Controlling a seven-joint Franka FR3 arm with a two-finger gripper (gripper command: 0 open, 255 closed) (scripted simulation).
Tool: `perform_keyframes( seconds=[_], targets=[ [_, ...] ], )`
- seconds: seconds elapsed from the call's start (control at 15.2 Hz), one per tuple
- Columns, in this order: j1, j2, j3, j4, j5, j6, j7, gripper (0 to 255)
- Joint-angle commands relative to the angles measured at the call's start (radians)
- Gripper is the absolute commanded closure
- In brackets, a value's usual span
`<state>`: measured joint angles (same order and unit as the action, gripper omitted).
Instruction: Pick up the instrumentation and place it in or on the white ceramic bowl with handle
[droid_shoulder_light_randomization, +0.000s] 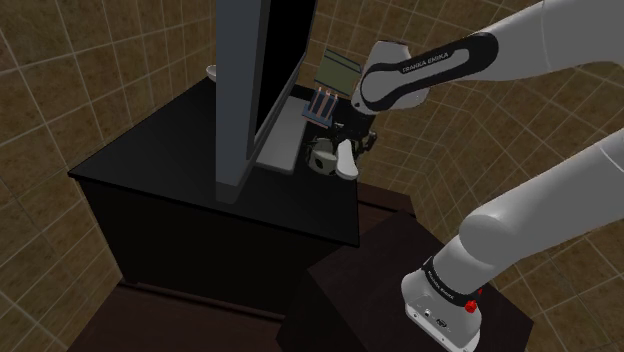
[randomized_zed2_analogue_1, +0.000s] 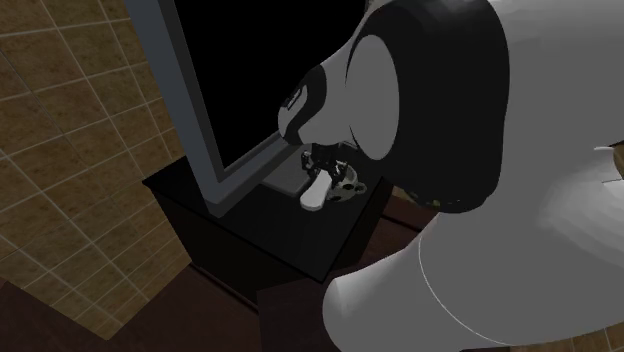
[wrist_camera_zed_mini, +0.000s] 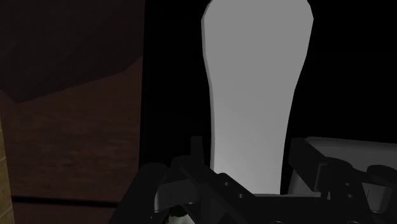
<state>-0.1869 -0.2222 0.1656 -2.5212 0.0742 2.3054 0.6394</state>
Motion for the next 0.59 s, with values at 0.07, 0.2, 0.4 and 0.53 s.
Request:
perform_keyframes(
  seconds=[0.07, 0.2, 0.4, 0.53],
  targets=[
    [-0.028, 0.092, -0.026, 0.101, -0.025, -0.012, -0.034, 255],
    [-0.043, 0.153, -0.040, 0.174, -0.038, -0.024, -0.054, 255],
    [-0.063, 0.246, -0.060, 0.291, -0.053, -0.049, -0.084, 255],
    [-0.075, 0.309, -0.072, 0.373, -0.060, -0.070, -0.103, 255]
  ],
)
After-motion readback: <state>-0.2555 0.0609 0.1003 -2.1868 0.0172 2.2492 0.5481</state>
